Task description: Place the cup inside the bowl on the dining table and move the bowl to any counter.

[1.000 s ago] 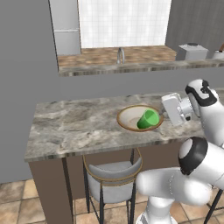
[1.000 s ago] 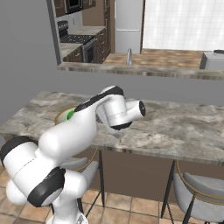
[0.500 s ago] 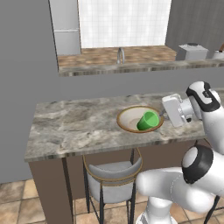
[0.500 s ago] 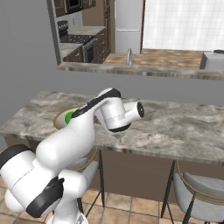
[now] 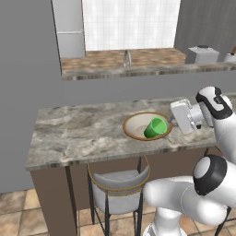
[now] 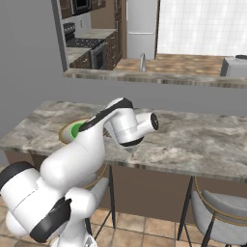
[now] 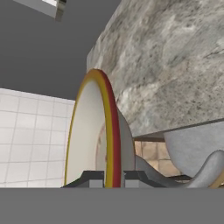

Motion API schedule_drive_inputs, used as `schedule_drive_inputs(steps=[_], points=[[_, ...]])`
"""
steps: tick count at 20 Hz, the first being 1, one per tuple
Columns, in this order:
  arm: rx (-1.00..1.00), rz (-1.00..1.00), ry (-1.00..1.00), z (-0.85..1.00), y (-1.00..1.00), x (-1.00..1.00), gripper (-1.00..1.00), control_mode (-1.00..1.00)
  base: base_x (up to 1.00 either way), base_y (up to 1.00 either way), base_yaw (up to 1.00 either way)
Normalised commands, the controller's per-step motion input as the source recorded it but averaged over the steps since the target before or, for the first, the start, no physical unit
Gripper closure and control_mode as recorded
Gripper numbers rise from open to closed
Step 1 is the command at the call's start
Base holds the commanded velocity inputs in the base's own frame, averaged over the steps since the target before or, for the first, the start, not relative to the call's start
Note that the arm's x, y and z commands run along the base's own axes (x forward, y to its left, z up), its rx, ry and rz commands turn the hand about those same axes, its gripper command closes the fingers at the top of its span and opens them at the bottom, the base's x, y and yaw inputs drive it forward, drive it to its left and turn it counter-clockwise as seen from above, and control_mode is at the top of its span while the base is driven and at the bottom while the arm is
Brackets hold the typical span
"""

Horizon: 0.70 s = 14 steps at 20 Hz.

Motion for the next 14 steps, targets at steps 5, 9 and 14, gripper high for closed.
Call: schedule_drive_inputs(steps=[5, 9, 14], points=[[0.00, 0.00, 0.00, 0.00, 0.00, 0.00, 1.00, 1.00, -0.02, 0.00, 0.00], [0.00, 0.00, 0.00, 0.00, 0.00, 0.00, 1.00, 1.00, -0.40, -0.07, -0.01], [0.00, 0.00, 0.00, 0.00, 0.00, 0.00, 1.00, 1.00, -0.66, -0.26, -0.03]])
